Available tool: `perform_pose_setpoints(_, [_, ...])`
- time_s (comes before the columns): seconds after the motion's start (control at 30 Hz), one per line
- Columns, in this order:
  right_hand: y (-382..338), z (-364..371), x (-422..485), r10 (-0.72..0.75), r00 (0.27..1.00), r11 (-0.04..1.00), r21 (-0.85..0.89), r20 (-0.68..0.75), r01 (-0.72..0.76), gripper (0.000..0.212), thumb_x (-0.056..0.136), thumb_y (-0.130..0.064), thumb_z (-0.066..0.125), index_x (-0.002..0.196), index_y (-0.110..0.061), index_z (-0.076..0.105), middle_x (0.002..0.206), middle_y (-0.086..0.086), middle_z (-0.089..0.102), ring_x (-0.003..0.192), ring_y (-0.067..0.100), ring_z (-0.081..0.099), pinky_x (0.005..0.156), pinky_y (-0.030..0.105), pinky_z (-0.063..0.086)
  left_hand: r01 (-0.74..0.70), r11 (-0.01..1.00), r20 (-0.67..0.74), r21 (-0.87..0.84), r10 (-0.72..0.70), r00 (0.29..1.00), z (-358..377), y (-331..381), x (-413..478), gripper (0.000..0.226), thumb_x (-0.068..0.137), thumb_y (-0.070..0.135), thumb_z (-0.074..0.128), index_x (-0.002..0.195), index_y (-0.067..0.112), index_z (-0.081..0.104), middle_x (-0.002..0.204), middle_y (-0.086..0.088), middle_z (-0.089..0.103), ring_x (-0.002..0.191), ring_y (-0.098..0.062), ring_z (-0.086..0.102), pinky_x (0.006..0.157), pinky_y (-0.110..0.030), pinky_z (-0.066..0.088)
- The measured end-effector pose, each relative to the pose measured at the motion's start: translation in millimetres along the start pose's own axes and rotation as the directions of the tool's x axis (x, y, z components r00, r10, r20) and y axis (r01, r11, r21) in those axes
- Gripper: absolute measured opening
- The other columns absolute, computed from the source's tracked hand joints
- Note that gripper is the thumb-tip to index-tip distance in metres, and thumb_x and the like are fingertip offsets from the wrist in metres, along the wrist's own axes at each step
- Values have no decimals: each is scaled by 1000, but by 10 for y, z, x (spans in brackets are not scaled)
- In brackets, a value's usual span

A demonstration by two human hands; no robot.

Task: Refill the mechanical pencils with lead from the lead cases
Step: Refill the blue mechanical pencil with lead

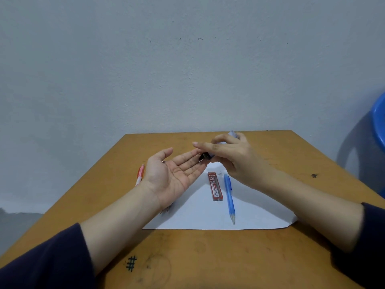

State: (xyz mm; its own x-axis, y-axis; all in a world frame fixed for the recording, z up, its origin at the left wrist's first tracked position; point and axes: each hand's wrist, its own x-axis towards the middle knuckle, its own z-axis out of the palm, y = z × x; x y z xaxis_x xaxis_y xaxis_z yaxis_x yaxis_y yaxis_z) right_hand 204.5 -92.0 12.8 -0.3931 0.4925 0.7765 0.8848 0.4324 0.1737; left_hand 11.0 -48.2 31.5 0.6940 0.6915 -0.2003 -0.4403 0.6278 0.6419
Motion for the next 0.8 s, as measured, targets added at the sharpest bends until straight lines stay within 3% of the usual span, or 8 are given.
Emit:
perform_pose_setpoints(0.1, [16, 13, -12, 22, 1000, 999, 32, 8, -22, 64, 77, 10, 69, 132, -19, 54, 99, 6, 68, 100, 18, 56, 73, 47, 47, 3, 1000, -6, 4, -3, 1000, -3, 2, 3, 55, 98, 31, 31, 120, -14, 54, 116, -33, 61, 112, -42, 59, 96, -44, 46])
perform_pose_setpoints(0.3, [48, 12, -27, 22, 1000, 998, 66, -16, -21, 59, 77, 20, 60, 128, -9, 58, 106, 4, 66, 102, 19, 60, 81, 46, 45, 14, 1000, 0, -6, -14, 1000, 13, -1, -24, 55, 98, 31, 31, 123, -13, 52, 116, -34, 61, 111, -44, 59, 96, -45, 46])
perform_pose_setpoints(0.47, [108, 23, -32, 27, 996, 1000, 3, -83, -27, 43, 78, 15, 58, 117, -3, 65, 105, 14, 66, 99, 20, 56, 83, 48, 48, 13, 1000, 2, -22, -13, 1000, 26, -1, -33, 55, 98, 31, 32, 120, -15, 53, 115, -34, 61, 106, -47, 61, 95, -46, 47])
perform_pose_setpoints(0.63, [140, 14, -42, 5, 1000, 1000, -2, -16, -5, 29, 87, 4, 52, 110, -4, 68, 106, 13, 65, 98, 24, 60, 88, 45, 46, 5, 1000, 1, -24, -5, 1000, 14, 0, -20, 55, 98, 30, 31, 118, -16, 53, 114, -35, 61, 105, -48, 61, 94, -47, 47])
perform_pose_setpoints(0.8, [131, -6, -41, -3, 1000, 1000, 15, -8, 3, 26, 87, 4, 54, 108, -3, 68, 112, 15, 65, 108, 20, 54, 87, 44, 49, 9, 1000, -36, -12, -9, 999, -11, -12, 3, 54, 98, 28, 31, 118, -17, 53, 113, -36, 61, 107, -50, 59, 93, -47, 47])
